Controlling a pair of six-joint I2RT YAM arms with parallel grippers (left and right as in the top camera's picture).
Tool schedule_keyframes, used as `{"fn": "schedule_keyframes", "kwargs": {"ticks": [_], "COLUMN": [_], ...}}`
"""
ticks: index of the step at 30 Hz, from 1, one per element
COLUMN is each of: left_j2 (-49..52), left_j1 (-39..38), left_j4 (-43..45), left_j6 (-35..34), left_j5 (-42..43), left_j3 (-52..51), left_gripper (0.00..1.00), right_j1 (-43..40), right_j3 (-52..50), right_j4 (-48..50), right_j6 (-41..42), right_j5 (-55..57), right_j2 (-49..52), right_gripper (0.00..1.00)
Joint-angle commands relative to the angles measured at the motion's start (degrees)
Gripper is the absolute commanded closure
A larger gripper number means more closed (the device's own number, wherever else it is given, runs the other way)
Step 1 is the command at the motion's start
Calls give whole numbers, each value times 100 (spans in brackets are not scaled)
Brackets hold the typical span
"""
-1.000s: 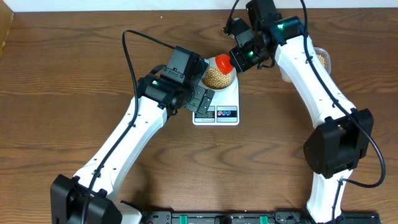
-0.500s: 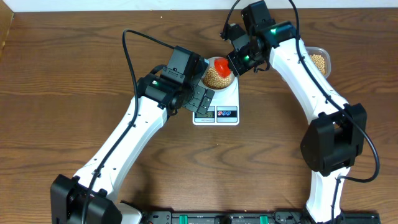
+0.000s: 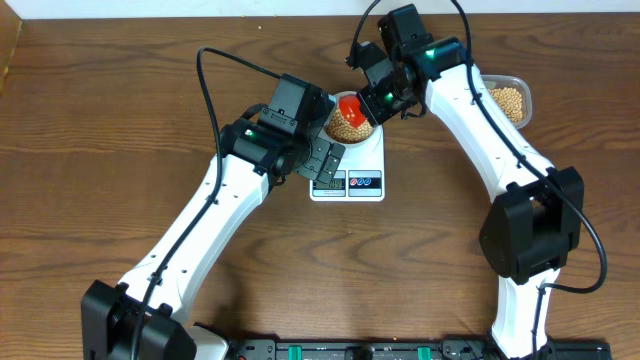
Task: Scoop item into bowl and weigh 50g on scale
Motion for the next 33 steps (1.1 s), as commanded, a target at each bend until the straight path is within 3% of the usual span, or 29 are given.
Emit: {"fn": "schedule_keyframes", "kwargs": {"ticks": [1,16,33], "left_j2": [-116,-116,-116], "left_j1": [4,4,4], "left_j4": [-17,-17,-17], "left_j6": [33,33,33], "left_j5": [-76,-76,-76], "left_j3": [22,22,22], "left_gripper": [2,2,2], "right_j1": [28,-155,-1196], "right_j3": [-66,-63,-59], "right_j4": [-11,4,-116], "right_j6": [-74,15,-15], "right_j5": [-105,-710,-2852], "right_j2": [85,83,-269], "right_gripper": [99,99,99]}}
